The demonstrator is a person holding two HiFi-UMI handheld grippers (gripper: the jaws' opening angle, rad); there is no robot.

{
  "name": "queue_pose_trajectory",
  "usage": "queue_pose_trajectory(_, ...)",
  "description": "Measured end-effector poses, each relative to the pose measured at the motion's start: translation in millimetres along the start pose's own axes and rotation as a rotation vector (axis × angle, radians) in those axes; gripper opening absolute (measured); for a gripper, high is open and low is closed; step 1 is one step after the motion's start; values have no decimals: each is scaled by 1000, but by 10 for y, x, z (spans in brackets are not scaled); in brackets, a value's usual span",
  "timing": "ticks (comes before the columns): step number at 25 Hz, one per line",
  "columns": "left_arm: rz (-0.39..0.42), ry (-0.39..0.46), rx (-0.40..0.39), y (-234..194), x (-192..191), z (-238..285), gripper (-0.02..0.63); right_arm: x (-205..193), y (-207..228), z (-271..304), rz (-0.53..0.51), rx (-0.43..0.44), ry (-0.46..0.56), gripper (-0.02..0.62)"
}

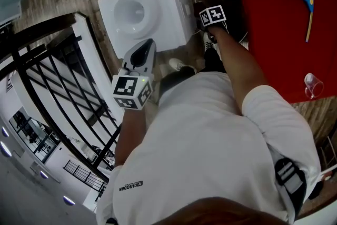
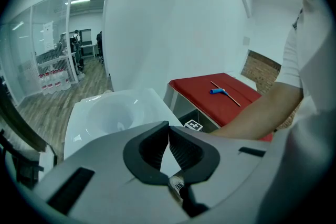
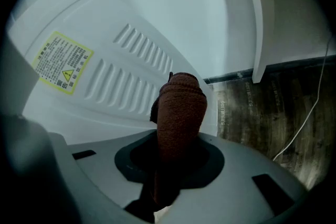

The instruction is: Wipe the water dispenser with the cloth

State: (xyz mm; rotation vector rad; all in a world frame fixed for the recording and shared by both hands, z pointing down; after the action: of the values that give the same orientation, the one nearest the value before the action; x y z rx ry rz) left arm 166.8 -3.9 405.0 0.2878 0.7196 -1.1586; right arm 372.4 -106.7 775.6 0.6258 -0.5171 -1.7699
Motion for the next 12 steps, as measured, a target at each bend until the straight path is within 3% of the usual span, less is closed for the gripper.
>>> queue_pose_trajectory(8, 11, 5, -12, -33, 65, 59, 2, 93, -11, -97, -40, 1, 35, 69)
queue_pose_trajectory(12, 13, 14, -12, -48, 59, 33, 1, 190, -75, -416, -82, 46, 80, 69)
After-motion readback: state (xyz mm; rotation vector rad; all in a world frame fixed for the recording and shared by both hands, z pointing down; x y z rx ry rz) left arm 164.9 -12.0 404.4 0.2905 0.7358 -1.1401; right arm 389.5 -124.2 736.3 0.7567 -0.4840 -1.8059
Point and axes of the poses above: the fingertips, and each gripper's own axes: z forward along the fingers, y to its right, x out of its top, the point moved 10 cm from there along -z, backward along the fingers, and after that the axes turned 3 degrees about -y, right-handed, at the moved point
